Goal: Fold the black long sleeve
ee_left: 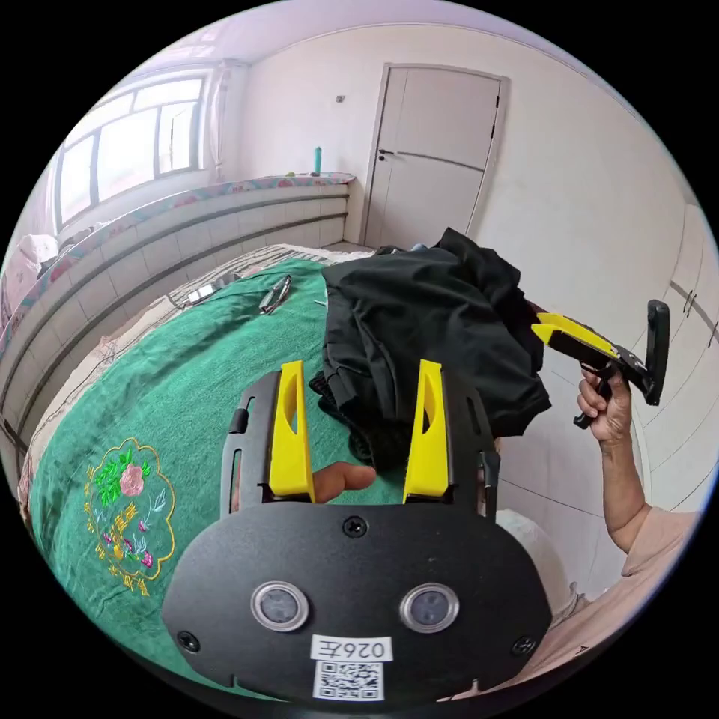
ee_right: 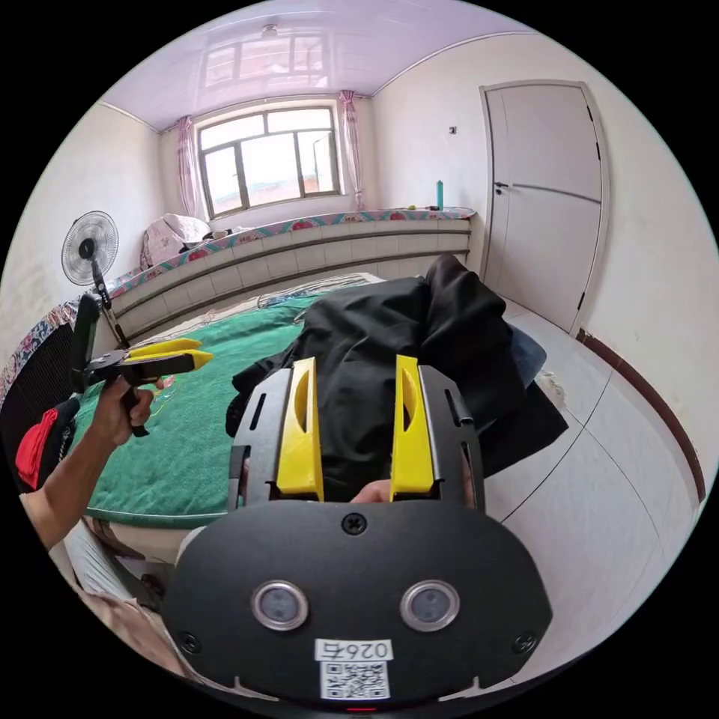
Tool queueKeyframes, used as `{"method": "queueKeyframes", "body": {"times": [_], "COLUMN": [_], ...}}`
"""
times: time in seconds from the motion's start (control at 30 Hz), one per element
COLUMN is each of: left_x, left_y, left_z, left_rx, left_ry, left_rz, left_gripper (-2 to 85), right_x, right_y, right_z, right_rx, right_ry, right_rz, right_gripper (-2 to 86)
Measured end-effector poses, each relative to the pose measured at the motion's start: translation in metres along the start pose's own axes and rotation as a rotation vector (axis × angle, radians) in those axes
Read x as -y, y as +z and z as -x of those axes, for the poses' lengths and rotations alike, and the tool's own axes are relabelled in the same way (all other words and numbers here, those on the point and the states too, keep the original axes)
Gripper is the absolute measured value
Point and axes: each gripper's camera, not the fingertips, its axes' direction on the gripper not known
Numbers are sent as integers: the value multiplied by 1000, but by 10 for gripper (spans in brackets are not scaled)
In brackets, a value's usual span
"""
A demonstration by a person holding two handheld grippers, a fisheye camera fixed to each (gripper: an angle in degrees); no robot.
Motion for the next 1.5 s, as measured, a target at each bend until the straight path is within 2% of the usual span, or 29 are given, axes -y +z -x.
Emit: {"method": "queueKeyframes", "body": {"times": [0.1,0.2,0.27,0.3,0.37,0.43,0.5,0.6,0.7,0.87,1.1,1.23,1.33,1.4,1.47,1.5], "left_x": [26,41,49,53,55,52,44,28,4,-61,-194,-231,-243,-254,-276,-294], "left_y": [47,80,74,64,48,28,-13,-90,-176,-320,-512,-526,-478,-421,-401,-401], "left_z": [11,16,21,27,38,49,66,97,126,156,202,240,288,333,358,370], "left_rx": [-51,-45,-59,-149,-211,-248,-328,-432,-462,-328,-94,-4,32,-60,-142,-166], "left_ry": [-24,-3,5,13,2,3,-22,-63,-81,-76,-128,-230,-327,-372,-406,-434], "left_rz": [157,316,329,300,273,235,129,-71,-237,-442,-708,-638,-429,-203,-183,-232], "left_gripper": [232,186,149,112,65,60,58,57,57,57,57,58,65,105,134,137], "right_x": [14,31,38,41,46,52,61,76,94,127,156,148,124,94,72,61], "right_y": [18,51,78,89,86,73,43,3,-39,-92,-140,-120,-59,10,52,66], "right_z": [-10,-14,-17,-18,-21,-25,-29,-16,14,92,233,295,341,371,377,374], "right_rx": [-22,-28,-69,-113,-91,-35,103,184,264,467,903,968,897,785,675,678], "right_ry": [-39,-62,-62,-66,-61,-40,-9,-33,-104,-269,-462,-497,-522,-572,-538,-512], "right_rz": [18,91,209,254,256,232,168,77,-18,-102,-118,-67,87,298,413,450], "right_gripper": [112,114,91,47,7,-6,-11,-12,-13,-13,-13,-12,-11,-10,-11,-7]}}
